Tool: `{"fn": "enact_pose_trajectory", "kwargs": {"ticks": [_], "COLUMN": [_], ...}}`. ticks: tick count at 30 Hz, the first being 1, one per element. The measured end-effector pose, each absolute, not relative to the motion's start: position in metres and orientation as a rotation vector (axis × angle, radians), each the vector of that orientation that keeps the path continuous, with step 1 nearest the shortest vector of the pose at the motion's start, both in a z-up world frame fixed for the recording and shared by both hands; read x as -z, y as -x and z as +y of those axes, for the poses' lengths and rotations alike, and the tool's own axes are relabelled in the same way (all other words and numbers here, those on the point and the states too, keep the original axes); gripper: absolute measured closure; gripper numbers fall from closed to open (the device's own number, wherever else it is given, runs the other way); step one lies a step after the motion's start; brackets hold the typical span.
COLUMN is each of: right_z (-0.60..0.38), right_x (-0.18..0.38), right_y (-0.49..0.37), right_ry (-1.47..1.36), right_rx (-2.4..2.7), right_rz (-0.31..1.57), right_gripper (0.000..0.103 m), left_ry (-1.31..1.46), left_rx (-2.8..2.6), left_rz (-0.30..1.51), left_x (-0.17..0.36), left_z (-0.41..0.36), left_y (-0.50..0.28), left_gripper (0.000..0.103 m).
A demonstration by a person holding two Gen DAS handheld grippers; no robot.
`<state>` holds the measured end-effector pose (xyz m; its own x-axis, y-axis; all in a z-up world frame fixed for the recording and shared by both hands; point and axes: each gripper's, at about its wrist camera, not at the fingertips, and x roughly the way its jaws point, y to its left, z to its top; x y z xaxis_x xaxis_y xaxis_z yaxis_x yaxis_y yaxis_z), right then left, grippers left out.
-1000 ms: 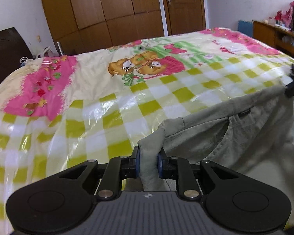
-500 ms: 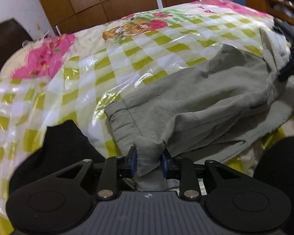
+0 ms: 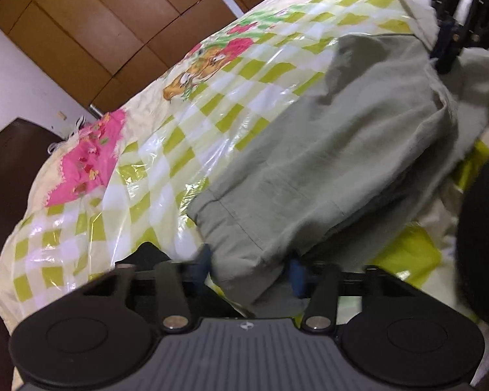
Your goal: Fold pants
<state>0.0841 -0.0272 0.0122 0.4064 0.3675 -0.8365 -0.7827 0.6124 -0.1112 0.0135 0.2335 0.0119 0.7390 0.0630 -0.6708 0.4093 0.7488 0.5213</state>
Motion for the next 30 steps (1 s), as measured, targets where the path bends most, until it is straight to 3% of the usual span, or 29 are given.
{"fn": "enact_pose_trajectory", "kwargs": {"ticks": [3, 7, 11, 15, 18, 20, 23, 30], "right_z": [-0.028, -0.036, -0.053, -0.059, -0.048, -0.037, -0.026, -0.036], "right_x": [-0.013, -0.031, -0.084, -0.120, -0.086, -0.041, 0.003, -0.001], "right_y": [-0.089, -0.102, -0.114, -0.087, -0.063, -0.057, -0.051, -0.046], "right_ry": [0.543, 0.495, 0.388, 0.354, 0.389, 0.400, 0.409, 0.376], "right_rx": [-0.759, -0.693, -0.603, -0.574, -0.596, -0.631, -0.662, -0.704], "right_rz": [0.888, 0.853, 0.713, 0.561, 0.594, 0.722, 0.855, 0.893], "right_gripper": [0.099, 0.100, 0.100, 0.100, 0.100, 0.100, 0.098, 0.091], "left_ry": [-0.715, -0.712, -0.654, -0.647, -0.676, -0.736, -0.714, -0.670], "left_rx": [0.217, 0.163, 0.114, 0.074, 0.096, 0.097, 0.081, 0.058], "left_rz": [0.703, 0.597, 0.449, 0.437, 0.588, 0.646, 0.679, 0.698], "left_x": [-0.018, -0.041, -0.071, -0.042, 0.007, 0.032, 0.036, 0.018], "left_z": [0.232, 0.232, 0.235, 0.242, 0.244, 0.242, 0.247, 0.247], "left_y": [-0.028, -0.052, -0.056, -0.040, -0.032, -0.019, -0.008, 0.002], "left_gripper": [0.063, 0.064, 0.064, 0.063, 0.063, 0.063, 0.062, 0.060]}}
